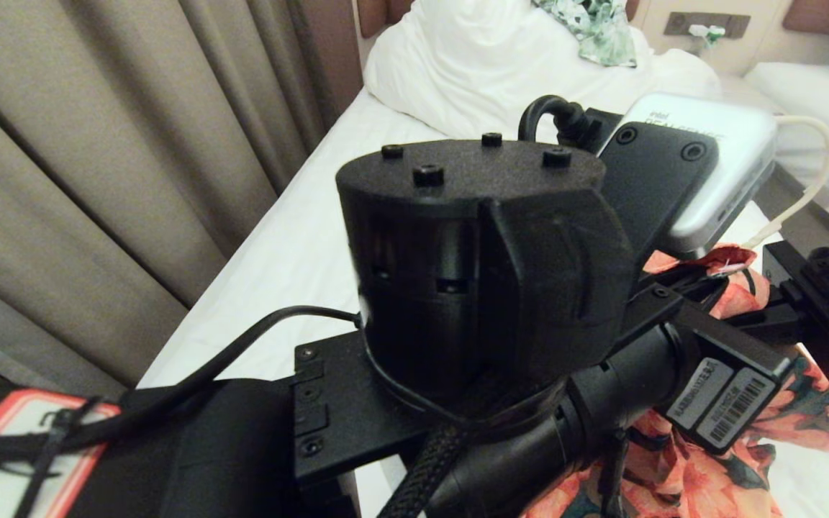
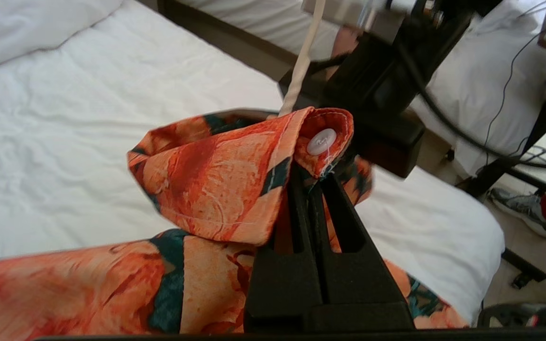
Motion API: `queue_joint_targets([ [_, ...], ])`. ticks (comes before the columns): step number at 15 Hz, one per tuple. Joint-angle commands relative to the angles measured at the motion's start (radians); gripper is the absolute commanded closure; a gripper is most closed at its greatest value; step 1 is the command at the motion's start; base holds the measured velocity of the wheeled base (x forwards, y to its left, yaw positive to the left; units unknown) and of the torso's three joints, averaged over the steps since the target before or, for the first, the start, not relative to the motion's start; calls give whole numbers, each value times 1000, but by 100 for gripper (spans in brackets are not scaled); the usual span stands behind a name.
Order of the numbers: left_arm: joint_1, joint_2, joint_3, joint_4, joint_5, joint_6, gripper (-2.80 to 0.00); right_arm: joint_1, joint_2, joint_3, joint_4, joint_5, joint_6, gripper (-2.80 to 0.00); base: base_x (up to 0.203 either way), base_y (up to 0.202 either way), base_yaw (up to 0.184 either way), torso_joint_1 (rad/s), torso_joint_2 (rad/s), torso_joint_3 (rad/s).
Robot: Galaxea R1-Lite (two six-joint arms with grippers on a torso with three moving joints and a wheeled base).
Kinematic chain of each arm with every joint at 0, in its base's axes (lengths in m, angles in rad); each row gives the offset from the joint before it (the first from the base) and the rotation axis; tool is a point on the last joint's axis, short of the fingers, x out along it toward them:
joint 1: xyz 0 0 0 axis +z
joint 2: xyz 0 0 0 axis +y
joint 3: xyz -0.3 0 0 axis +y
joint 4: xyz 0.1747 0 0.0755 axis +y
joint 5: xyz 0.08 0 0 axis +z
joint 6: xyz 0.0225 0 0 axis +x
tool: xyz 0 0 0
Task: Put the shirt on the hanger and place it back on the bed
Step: Hook the other side of the shirt onto the hanger
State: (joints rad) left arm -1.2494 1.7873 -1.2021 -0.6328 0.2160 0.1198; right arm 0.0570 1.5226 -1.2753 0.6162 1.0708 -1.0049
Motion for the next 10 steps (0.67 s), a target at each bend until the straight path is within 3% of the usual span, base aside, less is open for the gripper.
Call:
queue_joint_targets([
  [1,-13,39,-41,1,2,1,0,-2,13,53,-70,30,-3,0,0,0,0,0,0,0],
  [3,-21,78,-88,12,5,1,0,-19,24,94,-138,84,0,0,0,0,0,0,0,0],
  [10,-97,106,-45,-21,51,-19,0,-28,33,98,-183,98,8,0,0,0,0,0,0,0],
])
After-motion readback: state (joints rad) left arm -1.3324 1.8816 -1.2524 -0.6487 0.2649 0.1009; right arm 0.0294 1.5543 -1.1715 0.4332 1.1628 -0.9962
